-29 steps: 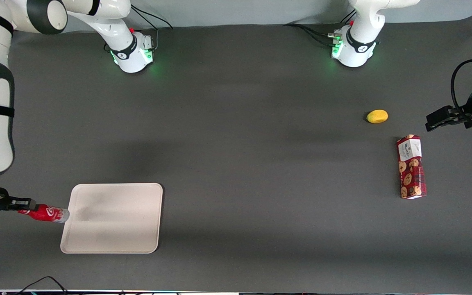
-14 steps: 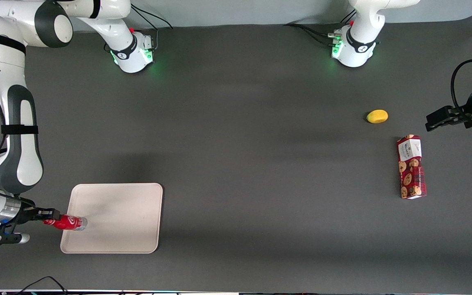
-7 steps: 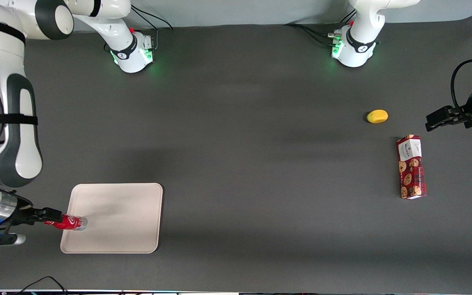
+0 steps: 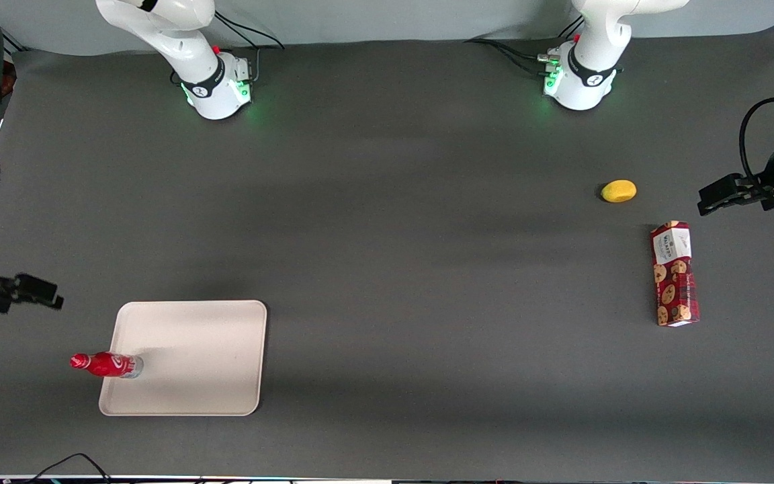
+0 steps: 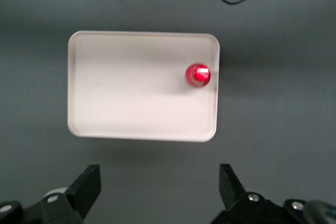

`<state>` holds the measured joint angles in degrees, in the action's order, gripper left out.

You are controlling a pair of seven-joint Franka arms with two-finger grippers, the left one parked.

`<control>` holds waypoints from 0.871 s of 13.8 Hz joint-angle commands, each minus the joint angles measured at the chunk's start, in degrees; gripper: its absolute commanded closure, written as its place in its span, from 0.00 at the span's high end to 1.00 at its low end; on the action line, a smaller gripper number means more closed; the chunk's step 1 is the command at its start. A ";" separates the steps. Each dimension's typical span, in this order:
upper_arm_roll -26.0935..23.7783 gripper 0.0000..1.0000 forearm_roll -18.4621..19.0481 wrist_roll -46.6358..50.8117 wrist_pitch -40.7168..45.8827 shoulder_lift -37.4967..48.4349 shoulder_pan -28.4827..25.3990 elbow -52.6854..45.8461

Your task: Place coke bottle on tray

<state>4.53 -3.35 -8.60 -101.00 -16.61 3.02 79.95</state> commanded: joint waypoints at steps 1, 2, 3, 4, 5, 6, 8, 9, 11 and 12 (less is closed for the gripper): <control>0.91 1.00 2.38 4.29 1.68 10.86 -2.84 10.19; 0.92 1.00 3.17 4.56 1.69 13.94 -3.80 13.45; 0.92 1.00 3.27 4.65 1.77 16.93 -4.33 16.35; 0.92 1.00 3.27 4.91 1.86 19.92 -4.60 18.64; 0.92 1.00 3.27 5.70 2.47 22.47 -5.65 20.49; 0.92 1.00 3.27 6.75 3.35 24.06 -6.18 21.47; 0.83 1.00 3.27 7.11 6.15 25.13 -6.36 21.74; 0.83 1.00 3.27 7.11 6.69 25.22 -6.45 21.83; 0.92 1.00 3.18 7.20 6.78 25.40 -6.54 21.91; 1.01 1.00 3.27 7.37 6.78 25.40 -6.54 21.92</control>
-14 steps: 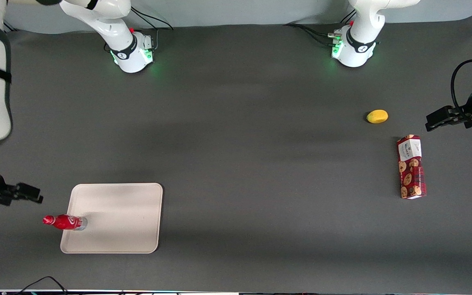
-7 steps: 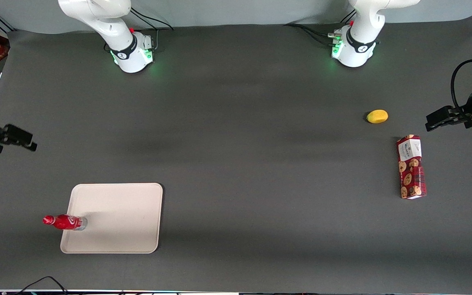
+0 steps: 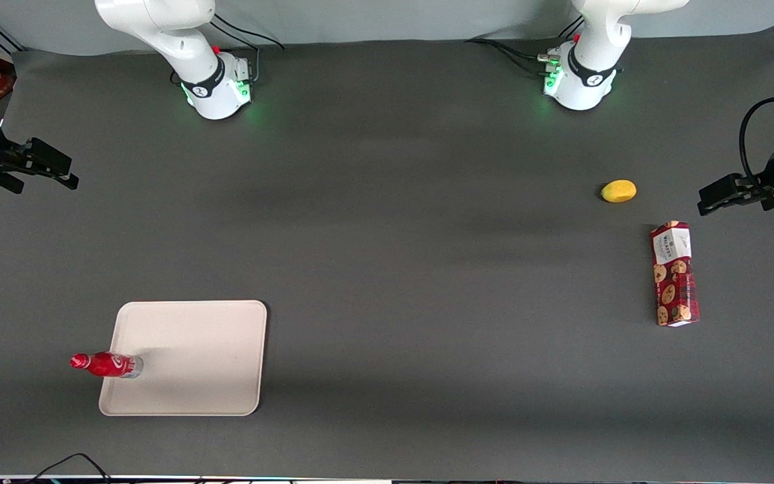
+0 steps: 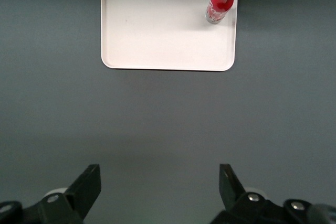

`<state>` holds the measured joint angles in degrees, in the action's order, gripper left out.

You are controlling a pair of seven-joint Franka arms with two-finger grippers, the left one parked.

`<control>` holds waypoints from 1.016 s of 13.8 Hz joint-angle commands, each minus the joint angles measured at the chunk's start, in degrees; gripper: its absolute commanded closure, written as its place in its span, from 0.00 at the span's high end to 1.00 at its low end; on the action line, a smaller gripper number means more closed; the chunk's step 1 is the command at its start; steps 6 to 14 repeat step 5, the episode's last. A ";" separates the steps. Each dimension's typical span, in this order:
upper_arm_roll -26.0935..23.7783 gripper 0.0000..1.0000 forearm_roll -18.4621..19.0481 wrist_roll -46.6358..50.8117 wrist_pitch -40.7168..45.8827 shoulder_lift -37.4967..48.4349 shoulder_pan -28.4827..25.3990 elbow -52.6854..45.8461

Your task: Place coke bottle on tray

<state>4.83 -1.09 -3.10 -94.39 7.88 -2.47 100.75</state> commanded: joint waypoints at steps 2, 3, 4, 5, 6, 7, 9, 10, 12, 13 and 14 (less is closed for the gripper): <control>0.80 1.00 1.00 2.83 0.08 0.91 -1.04 1.03; 0.80 1.00 1.00 3.44 0.08 0.91 -1.04 1.03; 0.80 1.00 1.00 4.76 0.08 0.91 -1.04 1.03; 0.80 1.00 1.18 5.73 0.08 0.91 -1.04 1.03; 0.80 1.00 1.18 5.73 0.08 0.91 -1.04 1.03; 0.80 1.00 1.18 5.73 0.08 0.91 -1.04 1.03; 0.80 1.00 1.18 5.73 0.08 0.91 -1.04 1.03; 0.80 1.00 1.18 5.73 0.08 0.91 -1.04 1.03; 0.80 1.00 1.18 5.73 0.08 0.91 -1.04 1.03; 0.80 1.00 1.18 5.73 0.08 0.91 -1.04 1.03; 0.80 1.00 1.18 5.73 0.08 0.91 -1.04 1.03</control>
